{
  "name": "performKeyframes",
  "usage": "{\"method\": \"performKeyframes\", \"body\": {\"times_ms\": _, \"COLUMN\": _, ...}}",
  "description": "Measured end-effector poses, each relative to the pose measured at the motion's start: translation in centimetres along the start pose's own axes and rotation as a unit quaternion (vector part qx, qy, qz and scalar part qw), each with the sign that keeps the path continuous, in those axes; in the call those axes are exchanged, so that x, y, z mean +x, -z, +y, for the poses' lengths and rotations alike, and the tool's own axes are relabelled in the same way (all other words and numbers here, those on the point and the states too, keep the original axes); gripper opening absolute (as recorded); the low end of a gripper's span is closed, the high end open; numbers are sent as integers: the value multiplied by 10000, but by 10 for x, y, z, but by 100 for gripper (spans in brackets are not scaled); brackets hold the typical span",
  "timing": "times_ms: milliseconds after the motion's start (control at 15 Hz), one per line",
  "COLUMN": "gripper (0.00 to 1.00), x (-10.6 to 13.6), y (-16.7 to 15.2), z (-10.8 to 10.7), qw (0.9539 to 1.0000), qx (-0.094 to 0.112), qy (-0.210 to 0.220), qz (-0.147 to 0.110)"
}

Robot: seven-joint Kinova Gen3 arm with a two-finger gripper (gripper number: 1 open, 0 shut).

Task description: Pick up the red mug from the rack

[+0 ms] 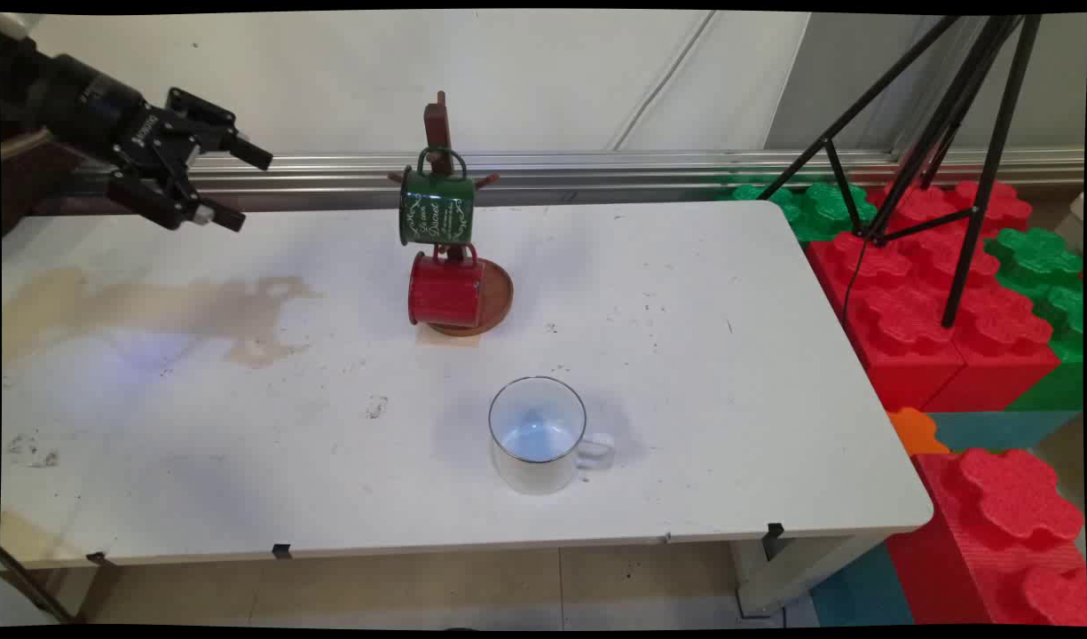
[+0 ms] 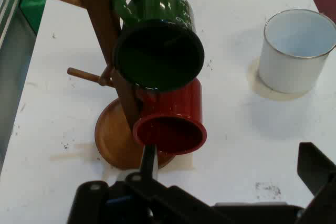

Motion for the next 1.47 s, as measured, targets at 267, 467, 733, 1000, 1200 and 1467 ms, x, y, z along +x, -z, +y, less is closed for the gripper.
{"method": "performKeyframes", "body": {"times_ms": 267, "gripper": 100, "x": -6, "y": -15, "z": 2, "qw": 10000, "qx": 26, "qy": 64, "qz": -35}}
{"method": "performKeyframes", "body": {"times_ms": 467, "gripper": 100, "x": -10, "y": -26, "z": 4, "qw": 9999, "qx": 36, "qy": 97, "qz": -60}}
{"method": "performKeyframes", "body": {"times_ms": 733, "gripper": 100, "x": -16, "y": -45, "z": 4, "qw": 9998, "qx": 64, "qy": 151, "qz": -103}}
{"method": "performKeyframes", "body": {"times_ms": 1000, "gripper": 100, "x": -24, "y": -64, "z": 3, "qw": 9996, "qx": 89, "qy": 216, "qz": -137}}
{"method": "performKeyframes", "body": {"times_ms": 1200, "gripper": 100, "x": -28, "y": -75, "z": 3, "qw": 9995, "qx": 115, "qy": 265, "qz": -153}}
{"method": "performKeyframes", "body": {"times_ms": 1467, "gripper": 100, "x": -36, "y": -93, "z": 1, "qw": 9991, "qx": 157, "qy": 367, "qz": -161}}
